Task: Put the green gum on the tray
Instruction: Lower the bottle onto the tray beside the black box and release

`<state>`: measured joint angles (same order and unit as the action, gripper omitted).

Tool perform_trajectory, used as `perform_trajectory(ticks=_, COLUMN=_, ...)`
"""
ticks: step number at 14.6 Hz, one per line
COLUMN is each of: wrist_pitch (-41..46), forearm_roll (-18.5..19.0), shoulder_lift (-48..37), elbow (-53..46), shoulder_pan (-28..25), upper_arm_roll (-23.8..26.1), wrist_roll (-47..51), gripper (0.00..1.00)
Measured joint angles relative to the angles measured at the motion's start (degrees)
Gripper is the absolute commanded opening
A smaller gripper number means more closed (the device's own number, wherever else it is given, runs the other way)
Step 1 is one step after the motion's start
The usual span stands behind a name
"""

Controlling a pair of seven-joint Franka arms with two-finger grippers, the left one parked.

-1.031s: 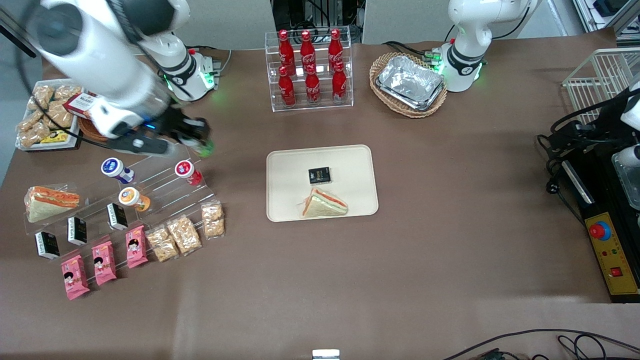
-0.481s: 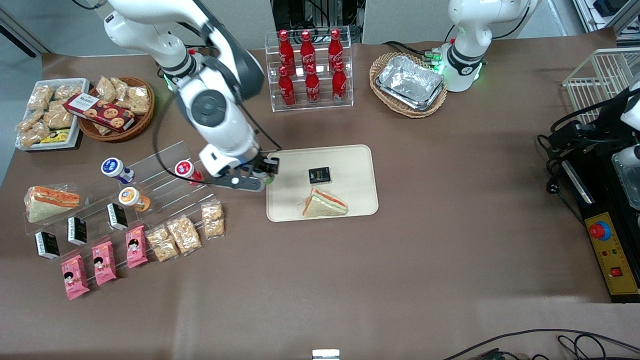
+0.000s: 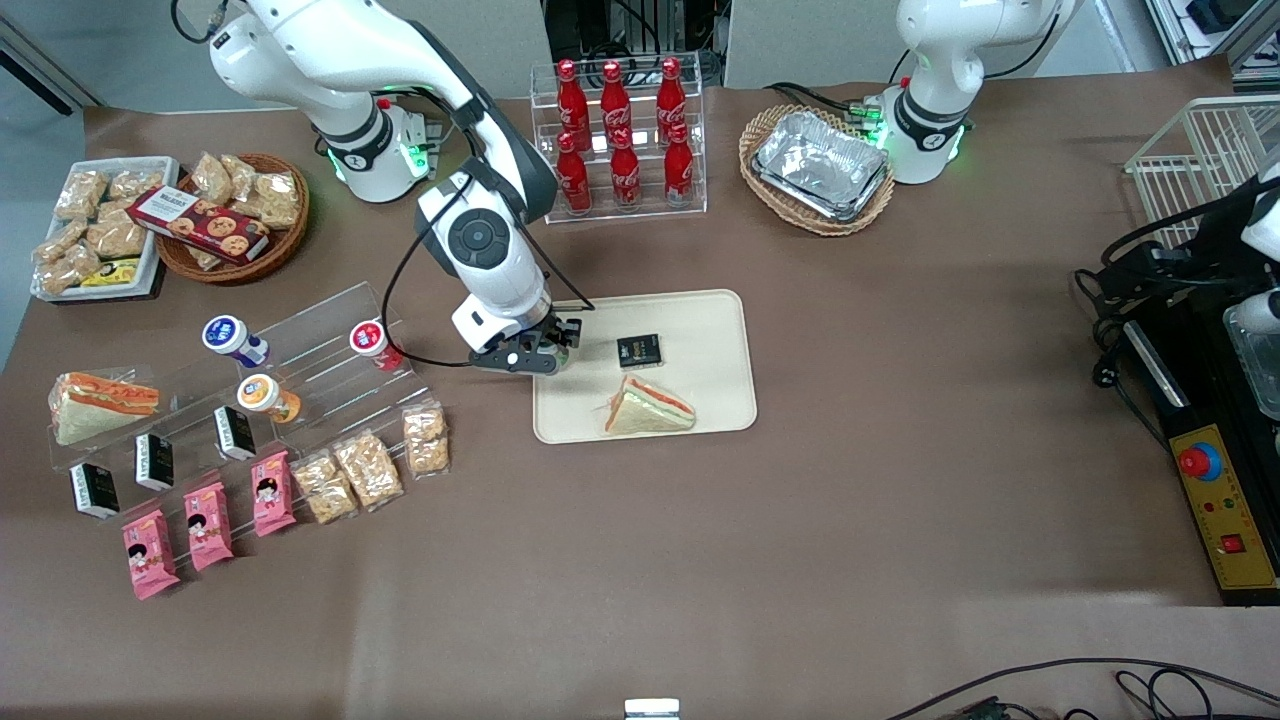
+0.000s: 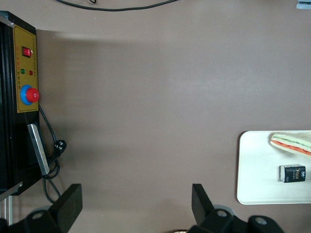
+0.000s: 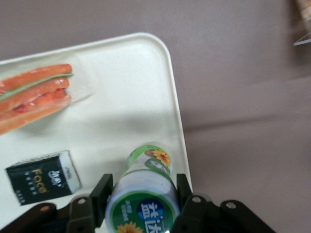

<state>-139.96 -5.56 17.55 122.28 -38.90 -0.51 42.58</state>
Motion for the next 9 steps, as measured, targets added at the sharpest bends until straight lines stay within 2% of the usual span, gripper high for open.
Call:
perform_trajectory(ticks=3, wrist_pitch=-5.07, forearm_roll=0.0, shoulder_lift=2.56, elbow=2.18, shoulder_pan=-1.72, upper_arm_roll=-0.01, wrist_roll=1.34, gripper=0.51)
perform_trajectory(ticks=4, wrist_pitch=-5.85, forearm_roll=0.06, shoulder_lift=2.91, elbow=2.28, shoulder_pan=-2.11, upper_arm_roll=-0.09, wrist_roll=1.57, gripper=0.7)
perform_trajectory(ticks=5, wrist_pitch=-5.88, forearm_roll=0.06, shoulder_lift=2.79, elbow=2.28, shoulder_pan=-2.24, upper_arm_roll=-0.13, wrist_roll=1.67, gripper=1.0)
perform_trajectory(ticks=9, wrist_pitch=-6.22, forearm_roll=0.06, shoulder_lift=2.98, elbow=2.4, shoulder_pan=-2.27, upper_arm_roll=-0.31, wrist_roll=2.0, gripper=1.0)
